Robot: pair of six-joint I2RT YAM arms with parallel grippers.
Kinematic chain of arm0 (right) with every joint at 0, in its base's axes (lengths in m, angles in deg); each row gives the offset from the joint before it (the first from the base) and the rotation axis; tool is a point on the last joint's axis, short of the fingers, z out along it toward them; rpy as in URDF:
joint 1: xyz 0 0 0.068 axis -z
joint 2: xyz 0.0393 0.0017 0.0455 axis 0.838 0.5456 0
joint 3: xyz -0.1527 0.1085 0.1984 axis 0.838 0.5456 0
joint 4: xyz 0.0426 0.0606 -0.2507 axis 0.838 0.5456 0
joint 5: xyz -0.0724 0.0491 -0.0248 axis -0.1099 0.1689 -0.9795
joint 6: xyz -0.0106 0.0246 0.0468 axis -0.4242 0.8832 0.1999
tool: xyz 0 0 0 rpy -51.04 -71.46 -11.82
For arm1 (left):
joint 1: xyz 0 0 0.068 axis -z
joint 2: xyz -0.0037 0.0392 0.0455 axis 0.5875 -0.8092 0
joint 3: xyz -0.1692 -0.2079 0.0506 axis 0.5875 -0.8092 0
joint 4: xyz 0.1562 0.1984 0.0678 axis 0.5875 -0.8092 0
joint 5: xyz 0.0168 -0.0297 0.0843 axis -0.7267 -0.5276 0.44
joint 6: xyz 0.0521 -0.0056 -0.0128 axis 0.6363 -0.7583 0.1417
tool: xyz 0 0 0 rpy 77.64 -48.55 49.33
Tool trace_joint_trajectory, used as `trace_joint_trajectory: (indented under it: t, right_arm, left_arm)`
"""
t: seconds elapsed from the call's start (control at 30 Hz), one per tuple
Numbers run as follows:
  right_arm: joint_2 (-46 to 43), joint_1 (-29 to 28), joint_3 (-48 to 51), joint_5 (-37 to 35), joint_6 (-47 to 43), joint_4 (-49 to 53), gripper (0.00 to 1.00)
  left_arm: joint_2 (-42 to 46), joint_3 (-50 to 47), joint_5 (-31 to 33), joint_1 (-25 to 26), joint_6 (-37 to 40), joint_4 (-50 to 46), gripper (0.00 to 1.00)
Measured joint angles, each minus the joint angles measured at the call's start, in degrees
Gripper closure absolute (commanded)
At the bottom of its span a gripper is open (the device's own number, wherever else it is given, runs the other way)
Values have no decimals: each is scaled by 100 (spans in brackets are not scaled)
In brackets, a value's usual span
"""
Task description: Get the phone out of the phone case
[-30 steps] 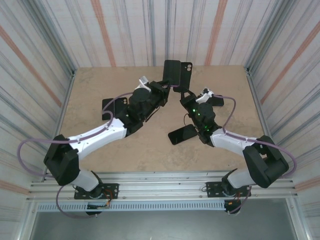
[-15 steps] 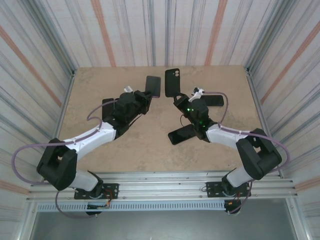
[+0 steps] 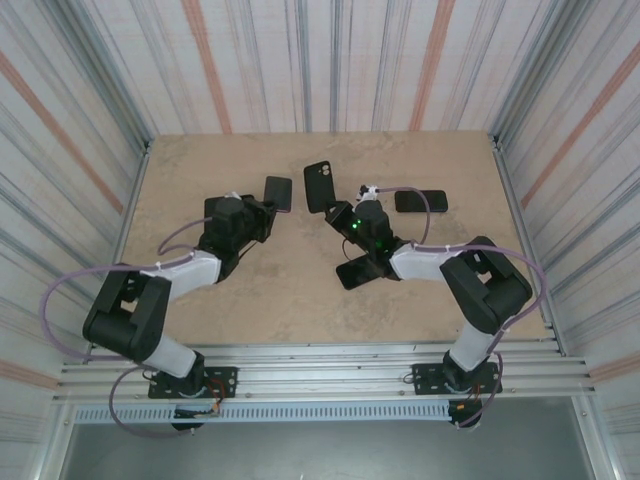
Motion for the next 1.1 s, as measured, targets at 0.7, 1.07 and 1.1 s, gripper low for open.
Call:
trace_joint_trajectory:
  t: [0.7, 1.07, 1.1]
  right_arm:
    - [675, -221, -546, 26, 260, 389, 100]
    - [796, -219, -625, 26, 304, 538, 100]
    - [804, -219, -625, 26, 304, 549, 100]
  left_arm:
    - [-1700, 264, 20, -212, -107, 907, 100]
    - [-2013, 378, 127, -212, -254, 1239, 93]
    - [-2031, 385, 120, -212, -262, 1246, 92]
